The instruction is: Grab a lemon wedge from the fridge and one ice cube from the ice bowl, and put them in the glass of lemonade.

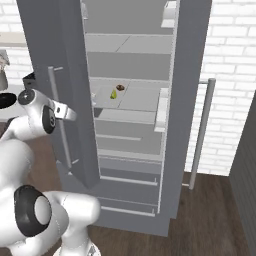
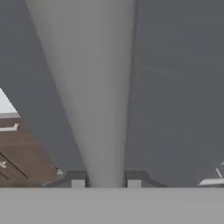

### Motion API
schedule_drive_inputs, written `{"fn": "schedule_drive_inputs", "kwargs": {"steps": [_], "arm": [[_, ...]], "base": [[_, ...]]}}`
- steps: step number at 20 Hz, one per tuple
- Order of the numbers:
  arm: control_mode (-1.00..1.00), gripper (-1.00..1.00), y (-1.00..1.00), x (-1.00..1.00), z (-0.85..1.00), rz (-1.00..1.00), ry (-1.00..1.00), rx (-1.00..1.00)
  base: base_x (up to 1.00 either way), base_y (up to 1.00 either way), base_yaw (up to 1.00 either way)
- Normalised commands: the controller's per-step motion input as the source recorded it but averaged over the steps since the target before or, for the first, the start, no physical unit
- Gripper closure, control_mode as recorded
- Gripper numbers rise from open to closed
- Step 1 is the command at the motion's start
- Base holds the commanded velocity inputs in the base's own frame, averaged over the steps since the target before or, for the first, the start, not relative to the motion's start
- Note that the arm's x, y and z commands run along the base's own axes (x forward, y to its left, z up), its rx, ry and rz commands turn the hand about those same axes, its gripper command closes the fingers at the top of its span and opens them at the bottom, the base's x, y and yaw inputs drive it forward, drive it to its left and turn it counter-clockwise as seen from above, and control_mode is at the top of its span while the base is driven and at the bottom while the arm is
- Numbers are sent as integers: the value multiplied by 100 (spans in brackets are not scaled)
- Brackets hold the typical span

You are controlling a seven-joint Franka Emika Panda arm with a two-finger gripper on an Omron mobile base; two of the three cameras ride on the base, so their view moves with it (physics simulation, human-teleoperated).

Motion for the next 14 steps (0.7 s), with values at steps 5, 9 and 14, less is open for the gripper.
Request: {"fn": "schedule_drive_inputs", "kwargs": {"steps": [5,9,14], "arm": [[-100,100,39,-76,67,1,0,0],[-100,100,2,-69,88,2,0,0],[-100,100,-12,-73,87,0,0,0]], "base": [[0,0,0],[0,0,0],[0,0,0]]}}
